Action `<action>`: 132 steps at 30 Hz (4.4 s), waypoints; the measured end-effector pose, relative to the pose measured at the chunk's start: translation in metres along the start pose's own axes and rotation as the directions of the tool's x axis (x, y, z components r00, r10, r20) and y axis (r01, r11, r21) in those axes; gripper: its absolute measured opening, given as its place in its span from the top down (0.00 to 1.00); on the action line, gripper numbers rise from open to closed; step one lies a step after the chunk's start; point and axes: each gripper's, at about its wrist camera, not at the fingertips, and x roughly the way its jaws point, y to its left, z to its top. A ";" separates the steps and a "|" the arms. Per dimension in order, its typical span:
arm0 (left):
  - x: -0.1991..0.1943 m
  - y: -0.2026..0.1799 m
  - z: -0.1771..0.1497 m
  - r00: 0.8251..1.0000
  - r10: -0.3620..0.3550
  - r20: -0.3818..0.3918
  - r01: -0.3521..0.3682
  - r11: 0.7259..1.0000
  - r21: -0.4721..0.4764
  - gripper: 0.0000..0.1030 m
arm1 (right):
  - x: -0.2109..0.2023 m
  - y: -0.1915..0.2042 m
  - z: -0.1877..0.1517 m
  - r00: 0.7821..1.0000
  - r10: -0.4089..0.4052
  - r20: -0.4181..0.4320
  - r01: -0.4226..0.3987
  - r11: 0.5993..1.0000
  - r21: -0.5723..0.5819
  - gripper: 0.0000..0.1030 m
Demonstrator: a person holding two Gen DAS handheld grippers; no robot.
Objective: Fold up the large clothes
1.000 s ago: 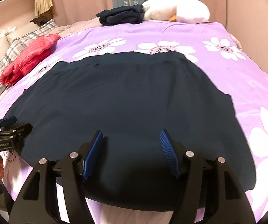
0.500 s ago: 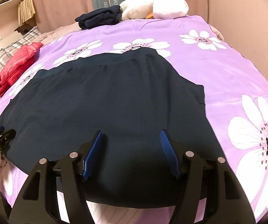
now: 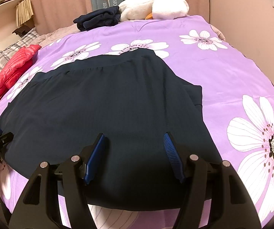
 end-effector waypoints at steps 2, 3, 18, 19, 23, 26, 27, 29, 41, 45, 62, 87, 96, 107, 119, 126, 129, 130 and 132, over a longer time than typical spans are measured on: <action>0.000 0.000 0.000 1.000 0.001 0.000 -0.001 1.000 0.000 0.02 | 0.000 -0.001 0.000 1.000 -0.002 0.001 0.002 1.000 0.001 0.38; 0.000 0.000 0.000 1.000 0.001 0.000 -0.001 1.000 0.000 0.02 | 0.000 -0.002 0.000 1.000 -0.005 0.001 0.005 1.000 0.002 0.38; -0.001 0.010 -0.001 1.000 0.014 -0.001 -0.014 1.000 -0.009 0.02 | -0.001 -0.007 0.000 1.000 -0.016 0.003 0.016 1.000 0.015 0.38; 0.000 0.010 -0.001 1.000 0.014 -0.001 -0.014 1.000 -0.010 0.02 | -0.001 -0.007 0.000 1.000 -0.017 0.004 0.017 1.000 0.015 0.38; -0.002 0.015 -0.001 1.000 0.018 -0.003 -0.018 1.000 -0.015 0.02 | -0.001 -0.010 0.001 1.000 -0.024 0.005 0.023 1.000 0.018 0.38; -0.002 0.019 -0.001 1.000 0.021 -0.005 -0.021 1.000 -0.023 0.02 | -0.001 -0.015 0.001 1.000 -0.027 0.004 0.027 0.999 0.028 0.38; -0.002 0.020 -0.001 1.000 0.022 -0.006 -0.022 0.999 -0.025 0.02 | -0.002 -0.016 0.002 1.000 -0.029 0.004 0.029 0.999 0.031 0.38; -0.003 0.023 -0.001 1.000 0.028 -0.007 -0.028 0.999 -0.033 0.02 | -0.002 -0.018 0.002 0.999 -0.033 0.005 0.032 0.999 0.034 0.38; -0.012 0.032 0.008 0.999 0.052 -0.009 -0.052 0.997 -0.061 0.02 | -0.020 -0.028 0.011 0.986 -0.154 0.070 0.148 0.986 0.078 0.38; -0.012 0.015 0.026 1.000 0.025 0.013 -0.024 0.999 -0.023 0.02 | -0.018 -0.007 0.025 0.993 -0.070 0.091 0.068 0.997 0.031 0.34; 0.041 -0.044 0.059 0.997 0.044 -0.058 -0.037 0.991 0.129 0.02 | 0.070 0.101 0.059 0.986 0.075 -0.146 -0.101 0.979 -0.179 0.33; 0.053 -0.038 0.089 0.995 0.052 -0.088 -0.043 0.994 0.097 0.02 | 0.073 0.090 0.096 0.992 0.044 -0.121 -0.057 0.992 -0.111 0.28; 0.082 -0.028 0.091 0.984 0.080 -0.157 -0.065 0.993 0.099 0.02 | 0.118 0.090 0.102 0.966 0.017 -0.258 -0.050 0.991 -0.123 0.27; 0.083 -0.011 0.092 0.985 0.077 -0.154 -0.065 0.994 0.083 0.02 | 0.112 0.058 0.110 0.970 -0.013 -0.243 -0.003 0.998 -0.067 0.27; 0.074 0.018 0.086 0.985 0.108 -0.138 -0.101 0.993 0.058 0.02 | 0.105 0.038 0.113 0.972 -0.082 -0.220 0.070 0.996 -0.062 0.27; 0.060 0.035 0.080 0.982 0.149 -0.120 -0.147 0.989 0.030 0.02 | 0.091 0.003 0.104 0.962 -0.165 -0.218 0.166 0.986 -0.017 0.27; 0.046 0.037 0.076 0.983 0.158 -0.097 -0.158 0.987 0.013 0.02 | 0.073 0.000 0.097 0.967 -0.177 -0.181 0.179 0.984 -0.009 0.27; 0.039 0.035 0.073 0.985 0.150 -0.087 -0.150 0.989 0.011 0.02 | 0.067 0.003 0.095 0.970 -0.175 -0.165 0.175 0.984 -0.020 0.27; 0.029 0.030 0.068 0.990 0.124 -0.070 -0.123 0.992 0.014 0.02 | 0.054 0.014 0.088 0.980 -0.147 -0.137 0.143 0.989 -0.040 0.27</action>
